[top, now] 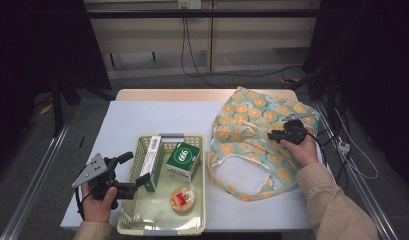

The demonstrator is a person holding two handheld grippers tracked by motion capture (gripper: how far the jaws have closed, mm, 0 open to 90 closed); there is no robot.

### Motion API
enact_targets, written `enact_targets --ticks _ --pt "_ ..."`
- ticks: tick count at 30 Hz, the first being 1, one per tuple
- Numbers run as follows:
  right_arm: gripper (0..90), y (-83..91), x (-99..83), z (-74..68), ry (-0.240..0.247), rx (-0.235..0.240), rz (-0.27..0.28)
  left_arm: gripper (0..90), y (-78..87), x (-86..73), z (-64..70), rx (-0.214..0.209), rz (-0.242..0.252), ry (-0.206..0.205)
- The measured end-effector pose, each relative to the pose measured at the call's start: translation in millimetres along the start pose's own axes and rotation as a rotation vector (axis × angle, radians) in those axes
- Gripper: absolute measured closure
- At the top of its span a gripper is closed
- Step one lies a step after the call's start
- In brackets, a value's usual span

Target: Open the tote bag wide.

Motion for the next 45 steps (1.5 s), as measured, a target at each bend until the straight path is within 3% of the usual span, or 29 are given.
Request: enact_targets --ticks 4,8,16,19,23,25,28,32,37,40,45 --pt "55.7 11.8 7.3 -7.8 0.023 -0.014 0.020 3.0 -0.9 0.0 0.7 -0.001 -0.003 -0.004" --pt "44.9 23.1 14.5 -20.5 0.038 0.006 0.045 3.0 -1.2 0.6 1.1 -0.001 0.000 -0.004" --pt "44.1 33.4 24.2 -49.3 0.097 0.054 0.084 3.0 -0.9 2.2 1.6 -0.004 0.008 -0.005" --pt "50.1 35.0 24.2 -59.9 0.115 0.080 0.084 3.0 -0.9 1.8 1.8 -0.005 0.007 -0.004" --pt "65.8 36.0 18.3 -74.4 0.122 0.130 0.082 3.0 -1.1 1.8 2.6 -0.008 0.006 -0.006" --pt "79.6 35.7 14.1 -81.7 0.126 0.171 0.084 3.0 -1.0 2.1 2.8 -0.007 0.007 -0.007" --pt "89.3 35.6 8.1 -94.6 0.148 0.233 0.075 3.0 -0.9 2.4 2.9 -0.008 0.009 -0.005" --pt "90.0 32.8 1.4 -107.9 0.158 0.282 0.066 3.0 -1.2 2.2 2.5 -0.006 0.007 -0.005" --pt "90.0 15.5 -12.0 -102.1 0.136 0.258 0.026 3.0 -1.3 2.6 3.2 -0.008 0.008 -0.006" --pt "86.3 8.7 -13.4 -88.2 0.135 0.192 0.012 3.0 -1.0 2.9 3.0 -0.006 0.009 -0.009" --pt "74.7 0.9 -12.2 -60.3 0.082 0.126 0.037 3.0 -0.8 2.2 2.4 -0.005 0.004 -0.011"
Point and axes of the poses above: each handheld gripper's, and its own axes: y roughly backward along the jaws, x roughly out of its top, z roughly to its right, the point moved 4 cm from there along -y, roughly forward along the jaws, and after that the axes turned 3 degrees about x, right-handed, at the moved point
